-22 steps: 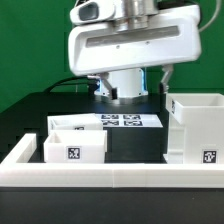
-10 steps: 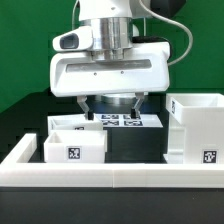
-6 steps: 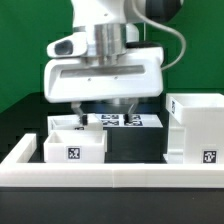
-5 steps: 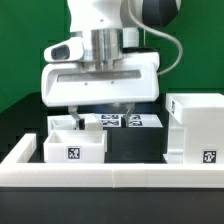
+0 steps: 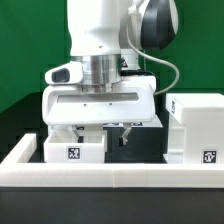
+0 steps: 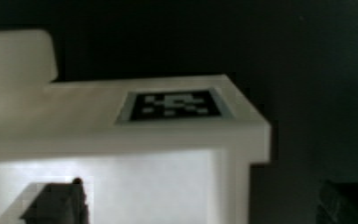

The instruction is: Assemble drawer

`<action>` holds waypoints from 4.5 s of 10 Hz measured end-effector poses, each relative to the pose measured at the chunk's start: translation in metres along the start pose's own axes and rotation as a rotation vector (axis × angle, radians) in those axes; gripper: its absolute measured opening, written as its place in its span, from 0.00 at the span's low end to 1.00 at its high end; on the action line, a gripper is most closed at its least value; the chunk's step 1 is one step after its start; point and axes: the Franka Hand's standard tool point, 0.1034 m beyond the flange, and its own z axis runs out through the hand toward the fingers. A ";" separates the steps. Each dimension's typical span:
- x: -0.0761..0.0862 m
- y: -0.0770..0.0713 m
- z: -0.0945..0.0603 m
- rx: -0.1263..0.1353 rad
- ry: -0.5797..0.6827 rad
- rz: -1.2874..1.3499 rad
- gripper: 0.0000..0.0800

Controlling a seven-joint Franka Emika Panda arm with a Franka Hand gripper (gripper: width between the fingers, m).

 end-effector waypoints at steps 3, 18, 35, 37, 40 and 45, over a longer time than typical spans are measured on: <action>-0.002 -0.003 0.006 -0.002 -0.002 -0.006 0.78; 0.002 -0.013 -0.009 0.015 -0.034 -0.224 0.05; -0.007 -0.033 -0.007 -0.008 -0.079 -1.347 0.05; -0.006 -0.031 -0.007 -0.020 -0.070 -1.388 0.05; -0.008 -0.035 -0.005 -0.019 -0.075 -1.442 0.05; -0.007 -0.060 -0.004 0.004 -0.083 -1.473 0.05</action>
Offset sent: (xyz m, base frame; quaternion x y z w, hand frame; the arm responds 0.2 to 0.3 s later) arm -0.0016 0.0044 -0.0010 0.0029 0.0010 -0.0070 1.0000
